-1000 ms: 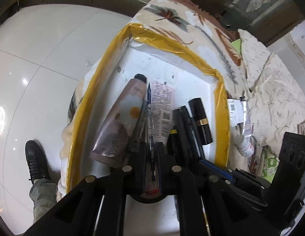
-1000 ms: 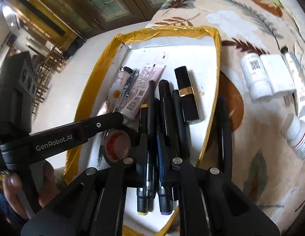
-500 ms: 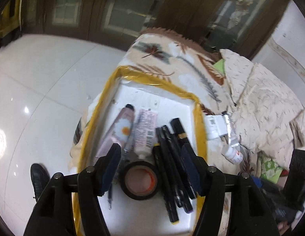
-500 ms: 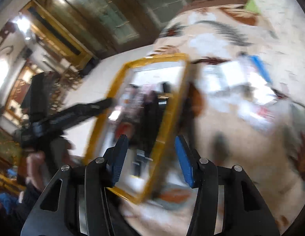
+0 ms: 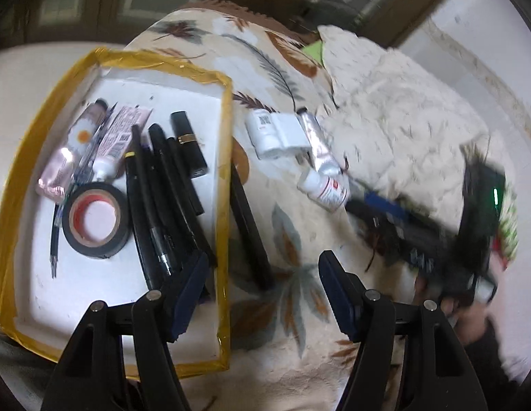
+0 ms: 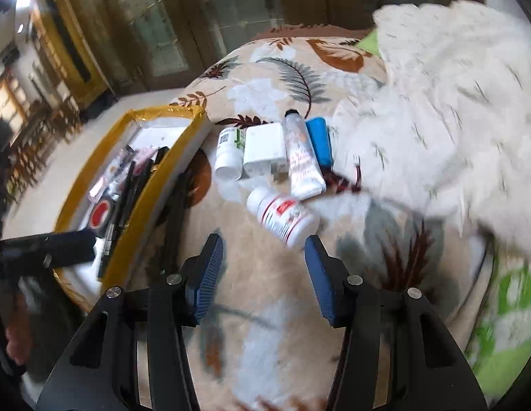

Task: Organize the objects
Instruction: 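Move both tools back over the pile of items, then grasp a white medicine bottle with the right tool while the left tool grasps a black marker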

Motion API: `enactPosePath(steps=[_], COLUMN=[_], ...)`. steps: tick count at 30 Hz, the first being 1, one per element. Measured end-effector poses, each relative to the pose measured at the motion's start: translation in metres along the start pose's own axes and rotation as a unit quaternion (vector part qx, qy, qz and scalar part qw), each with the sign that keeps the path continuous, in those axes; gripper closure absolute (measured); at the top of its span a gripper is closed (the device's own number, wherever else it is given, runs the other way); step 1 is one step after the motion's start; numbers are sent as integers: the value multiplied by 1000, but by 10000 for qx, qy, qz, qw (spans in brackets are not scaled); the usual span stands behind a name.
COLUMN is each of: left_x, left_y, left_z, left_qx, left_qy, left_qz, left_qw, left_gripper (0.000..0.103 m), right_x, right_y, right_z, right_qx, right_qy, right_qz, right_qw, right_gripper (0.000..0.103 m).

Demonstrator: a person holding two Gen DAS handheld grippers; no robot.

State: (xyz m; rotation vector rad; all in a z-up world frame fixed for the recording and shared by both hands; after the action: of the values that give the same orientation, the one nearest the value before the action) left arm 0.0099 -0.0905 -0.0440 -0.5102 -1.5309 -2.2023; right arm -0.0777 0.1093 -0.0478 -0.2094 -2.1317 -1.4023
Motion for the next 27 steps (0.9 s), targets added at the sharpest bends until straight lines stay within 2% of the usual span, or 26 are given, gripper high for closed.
enactPosePath(steps=[6,9,11,12,14,18,21,24,25,27], left_x=[-2,-3,-3,-2,1,12,18,18,18,18], left_y=[-7,-8,-8,-8,-10,-17,-33,-53,-61,-71], left_z=[4,5,9,9,13,35,46,46,45,45], left_qx=[83,66,128,133,12,-8,93,88,-12,59], left_qy=[-117,-158,-205,-202,-37,-184,-197,65,199,169], left_qz=[-156,-197,-193,-202,-263,-342,-582,-926,-1068,-1195], left_qw=[9998,9997,9995,9995,9996,9992,9981,9956,9941,9927], left_gripper=[36,36,36,37,38,38,38,48,49,49], right_x=[24,25,21,18,13,0,-13,-24,-26,-29], right_y=[-27,-47,-54,-55,-50,-38,-28,-20,-18,-16], right_z=[-4,-8,-8,-8,-6,4,10,16,19,26], right_qx=[-2,-131,-242,-285,-282,-62,85,47,105,141], right_qy=[413,691,773,793,711,180,-190,-380,-436,-535], right_qz=[-124,-425,-474,-496,-412,-448,-543,-565,-594,-599], right_qw=[9991,9966,9956,9952,9962,9988,9983,9977,9972,9967], right_gripper=[53,53,63,63,65,65,65,65,65,65])
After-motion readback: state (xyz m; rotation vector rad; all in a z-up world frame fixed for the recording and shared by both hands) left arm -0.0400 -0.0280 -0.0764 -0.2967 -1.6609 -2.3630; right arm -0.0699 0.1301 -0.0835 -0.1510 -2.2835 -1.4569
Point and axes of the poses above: each gripper's, at about its wrist camera, not at the fingertips, and y roughly against the way its jaws point, z to its right, x to its top, the point moved 1 cm from there along -y, roughly the way its jaws point, and after that the axes turned 12 degrees about -y, right-handed, at the moved point
